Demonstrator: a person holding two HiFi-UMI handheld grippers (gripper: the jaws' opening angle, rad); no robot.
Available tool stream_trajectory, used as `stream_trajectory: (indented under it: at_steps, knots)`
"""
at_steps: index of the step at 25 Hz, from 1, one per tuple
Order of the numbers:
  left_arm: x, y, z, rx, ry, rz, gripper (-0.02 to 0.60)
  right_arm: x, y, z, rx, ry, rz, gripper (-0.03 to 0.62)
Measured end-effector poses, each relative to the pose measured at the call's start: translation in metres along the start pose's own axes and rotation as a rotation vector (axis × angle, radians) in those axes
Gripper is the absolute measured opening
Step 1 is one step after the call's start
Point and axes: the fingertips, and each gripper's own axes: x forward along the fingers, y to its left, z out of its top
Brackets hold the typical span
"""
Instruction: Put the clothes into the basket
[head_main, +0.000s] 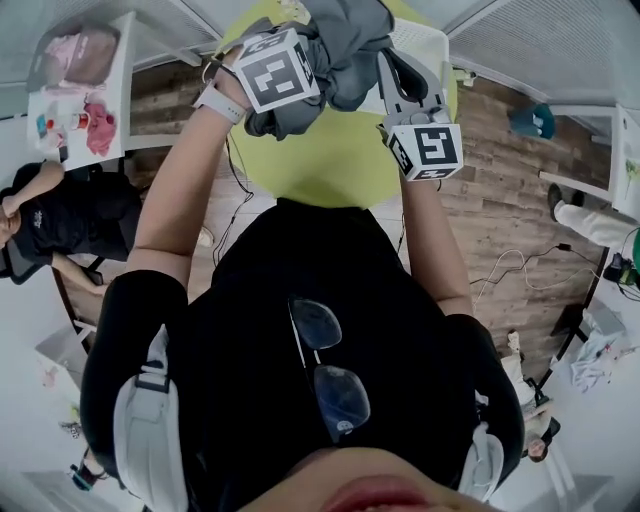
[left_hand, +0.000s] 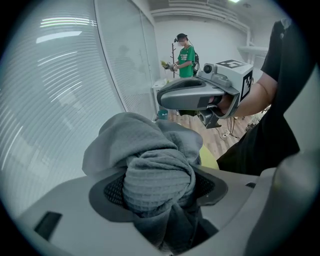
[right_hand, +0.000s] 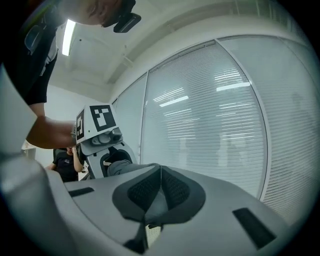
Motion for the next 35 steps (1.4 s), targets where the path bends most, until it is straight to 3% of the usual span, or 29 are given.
stream_trajectory:
  at_steps: [14,18,35]
  knots:
    - [0.082,0.017,0.102,0.213,-0.010,-0.077,0.331,-0.051,-0.100,-0.014,0.009,0.047,-0.180,0.026]
    - [0.107,0.012,0.099,0.269,0.004,-0.084,0.331,-0.057,-0.108,-0.027,0.022,0.059,-0.200,0.026]
    - [0.233,0.024,0.063,0.289,0.044,-0.194,0.333,-0.033,-0.140,-0.098,0.093,0.161,-0.219,0.026]
